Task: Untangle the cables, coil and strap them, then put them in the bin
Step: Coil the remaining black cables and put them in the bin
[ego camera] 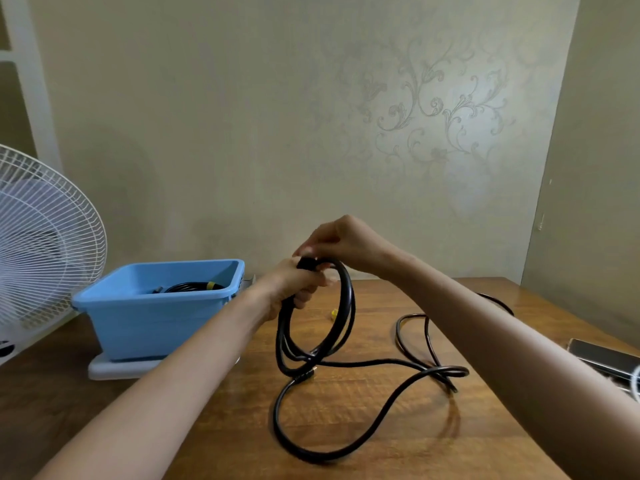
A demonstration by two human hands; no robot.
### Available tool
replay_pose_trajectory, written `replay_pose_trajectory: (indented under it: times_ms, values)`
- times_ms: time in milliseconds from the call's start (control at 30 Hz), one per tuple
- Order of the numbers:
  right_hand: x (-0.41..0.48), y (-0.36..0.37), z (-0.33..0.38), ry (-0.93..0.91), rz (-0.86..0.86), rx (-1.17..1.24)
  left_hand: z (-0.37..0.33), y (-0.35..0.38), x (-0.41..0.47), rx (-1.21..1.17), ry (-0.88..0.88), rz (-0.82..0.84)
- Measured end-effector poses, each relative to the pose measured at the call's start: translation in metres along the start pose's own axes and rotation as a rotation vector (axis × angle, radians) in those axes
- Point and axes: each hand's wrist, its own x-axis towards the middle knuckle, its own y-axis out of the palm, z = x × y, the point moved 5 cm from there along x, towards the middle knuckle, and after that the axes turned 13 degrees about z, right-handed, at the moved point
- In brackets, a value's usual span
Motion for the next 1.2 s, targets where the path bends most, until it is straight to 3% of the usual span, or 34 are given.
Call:
replay_pose_trajectory:
  times_ms: [100,167,267,400,467,600,667,733,933,1000,1133,1200]
  values:
    - [-0.01,0.002,-0.013,-0.014,0.091,0.319,-0.009,-0.008,0.001,-0.034,0.085,-0.129]
    - [-0.014,0.006,-0.024,0.003,0.168,0.313,-0.017,-0.011,0.0,-0.018,0.117,-0.147]
    - [-0.019,0.009,-0.045,0.108,0.139,0.256,-0.023,-0.012,-0.004,-0.238,0.163,0.046]
    - [-0.031,0.031,-0.067,0.08,0.122,0.701,-0.031,-0.019,-0.009,-0.574,0.328,0.347]
    - [-0.033,0.038,-0.065,0.029,-0.015,0.895,-0.027,-0.019,-0.008,-0.659,0.37,0.366]
    - [-0.03,0.036,-0.067,-0.003,-0.354,0.948,-0.008,-0.02,-0.005,-0.687,0.374,0.119]
    - [-0.028,0.04,-0.066,-0.017,-0.36,0.923,-0.002,-0.024,-0.007,-0.668,0.413,0.034]
    - [-0.027,0.048,-0.068,-0.054,-0.259,0.851,-0.001,-0.029,-0.008,-0.684,0.446,-0.017]
    - [-0.046,0.088,-0.081,0.048,0.324,0.532,-0.006,-0.04,-0.009,-0.709,0.539,0.002]
    - [-0.051,0.1,-0.08,0.073,0.301,0.434,-0.008,-0.04,-0.01,-0.683,0.547,0.002]
    - [-0.059,0.097,-0.072,-0.02,0.007,0.127,-0.015,-0.04,-0.013,-0.657,0.551,0.014]
    - [-0.061,0.094,-0.07,0.0,0.024,0.005,-0.016,-0.04,-0.014,-0.628,0.554,0.021]
